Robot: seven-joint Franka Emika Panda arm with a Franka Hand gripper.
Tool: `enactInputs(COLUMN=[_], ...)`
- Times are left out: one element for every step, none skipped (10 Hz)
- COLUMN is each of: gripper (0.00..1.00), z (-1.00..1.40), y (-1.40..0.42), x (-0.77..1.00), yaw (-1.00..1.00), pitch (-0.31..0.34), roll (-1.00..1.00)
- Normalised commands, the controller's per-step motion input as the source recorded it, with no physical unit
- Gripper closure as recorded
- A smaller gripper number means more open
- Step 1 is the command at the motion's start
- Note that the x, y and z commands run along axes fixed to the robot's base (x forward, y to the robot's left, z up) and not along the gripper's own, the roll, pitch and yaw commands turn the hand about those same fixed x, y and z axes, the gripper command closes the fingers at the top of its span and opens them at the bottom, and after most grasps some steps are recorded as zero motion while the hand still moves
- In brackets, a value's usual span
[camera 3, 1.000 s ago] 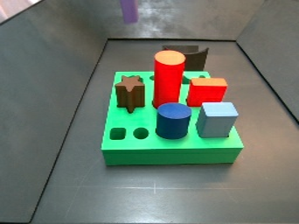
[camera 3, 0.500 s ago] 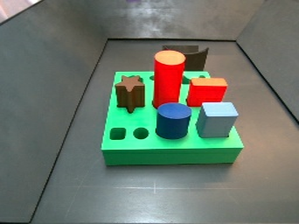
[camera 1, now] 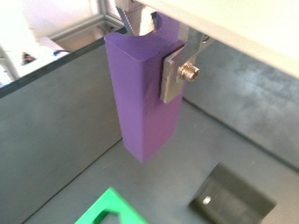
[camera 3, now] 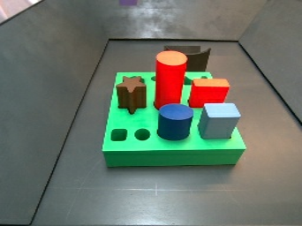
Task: Pick up the arch object. Move up. Move to above the board. Insert the arch object.
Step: Move to above the board, then insert the arch object.
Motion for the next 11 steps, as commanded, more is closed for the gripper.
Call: enactInputs(gripper=[1.0,1.0,1.0,1.0,1.0,1.0,1.0,1.0,1.0,1.0,1.0], z=[0.03,0.04,0.04,0.04,0.05,0.06,0.06,0.05,0.03,0.04,0.0], y=[-1.0,-1.0,-1.0,-1.0,-1.0,-1.0,-0.8,-0.61,-0.32,-0.19,0.0], x=[0.23,0.24,0.25,0.26,0.28,0.3,0.28,0.23,0.15,0.1,0.02], yaw=[0.01,0.01,0.01,0.01,0.01,0.01,0.0,0.01,0.01,0.01,0.0], pitch=[0.213,0.135,0.117,0.123,0.135,0.14,0.146,0.143,0.12,0.095,0.0], roll=[0.02,0.0,0.01,0.0,0.0,0.01,0.01,0.02,0.03,0.04,0.0])
